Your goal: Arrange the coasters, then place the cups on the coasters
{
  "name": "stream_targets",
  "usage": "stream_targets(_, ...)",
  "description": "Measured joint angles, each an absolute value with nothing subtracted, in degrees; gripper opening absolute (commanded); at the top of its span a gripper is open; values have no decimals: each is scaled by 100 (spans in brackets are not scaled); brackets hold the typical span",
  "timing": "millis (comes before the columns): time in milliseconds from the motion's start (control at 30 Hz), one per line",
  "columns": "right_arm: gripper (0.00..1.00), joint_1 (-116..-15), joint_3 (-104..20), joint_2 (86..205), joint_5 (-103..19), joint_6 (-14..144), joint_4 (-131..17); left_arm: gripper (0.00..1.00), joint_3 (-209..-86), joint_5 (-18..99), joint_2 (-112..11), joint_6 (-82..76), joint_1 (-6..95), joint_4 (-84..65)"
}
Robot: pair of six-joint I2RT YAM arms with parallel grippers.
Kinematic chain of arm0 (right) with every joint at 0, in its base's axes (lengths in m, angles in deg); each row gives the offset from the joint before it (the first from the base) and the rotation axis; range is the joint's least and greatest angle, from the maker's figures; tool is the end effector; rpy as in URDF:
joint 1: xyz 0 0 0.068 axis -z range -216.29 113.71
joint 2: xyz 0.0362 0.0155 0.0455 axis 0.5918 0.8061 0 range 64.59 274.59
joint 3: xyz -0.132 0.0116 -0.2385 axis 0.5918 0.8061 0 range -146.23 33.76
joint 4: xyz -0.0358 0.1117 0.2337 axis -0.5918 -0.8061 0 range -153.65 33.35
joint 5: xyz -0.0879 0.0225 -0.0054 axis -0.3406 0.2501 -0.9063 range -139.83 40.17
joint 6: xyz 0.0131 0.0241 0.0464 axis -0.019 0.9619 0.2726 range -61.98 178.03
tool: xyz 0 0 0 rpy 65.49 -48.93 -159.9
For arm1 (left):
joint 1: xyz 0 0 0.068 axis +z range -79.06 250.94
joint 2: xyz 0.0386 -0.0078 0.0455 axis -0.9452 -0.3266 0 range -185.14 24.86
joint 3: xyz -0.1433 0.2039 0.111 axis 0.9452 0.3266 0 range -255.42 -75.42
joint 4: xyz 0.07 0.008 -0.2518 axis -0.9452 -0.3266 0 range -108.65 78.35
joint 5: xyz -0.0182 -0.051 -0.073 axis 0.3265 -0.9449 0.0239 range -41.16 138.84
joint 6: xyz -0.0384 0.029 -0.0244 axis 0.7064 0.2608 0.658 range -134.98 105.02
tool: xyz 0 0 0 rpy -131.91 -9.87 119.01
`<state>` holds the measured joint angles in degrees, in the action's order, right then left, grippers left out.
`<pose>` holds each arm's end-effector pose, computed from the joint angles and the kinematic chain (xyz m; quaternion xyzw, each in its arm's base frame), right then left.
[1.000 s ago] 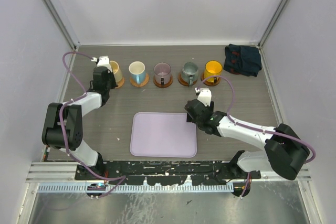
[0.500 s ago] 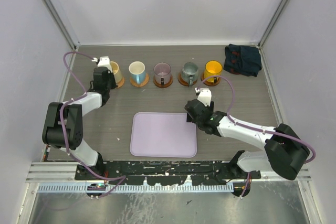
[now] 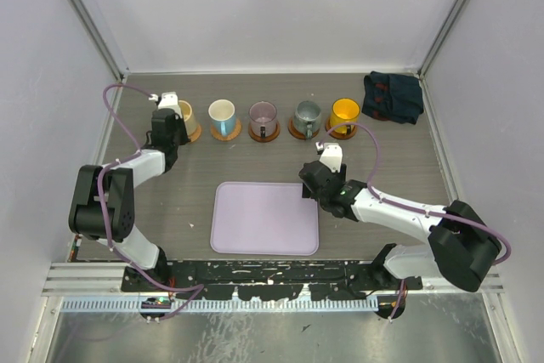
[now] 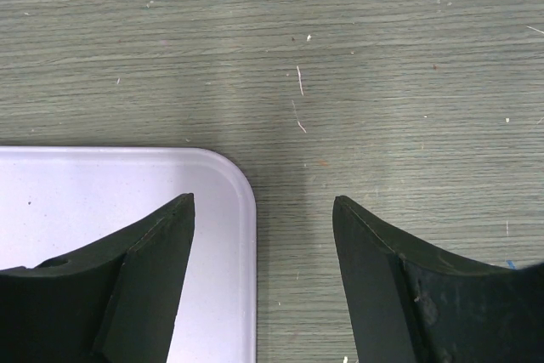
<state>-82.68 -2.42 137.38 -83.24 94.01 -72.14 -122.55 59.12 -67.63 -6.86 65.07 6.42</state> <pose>0.1783 0.1589 0.1859 0.0108 0.9106 0.0003 0.4131 0.3421 -0.0288 0.1950 -0.0634 0.8494 0.0129 0.5237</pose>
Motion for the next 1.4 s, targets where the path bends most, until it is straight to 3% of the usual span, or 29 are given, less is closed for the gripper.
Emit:
stream_targets(1200, 71, -8268, -242, 13738, -8276, 9417, -7188, 0, -11908, 5936, -6852, -537, 6507, 1125)
stream_targets(1400, 71, -8268, -242, 13786, -8261, 9417, -7168, 4, -11908, 5951, -6868, -537, 6507, 1153)
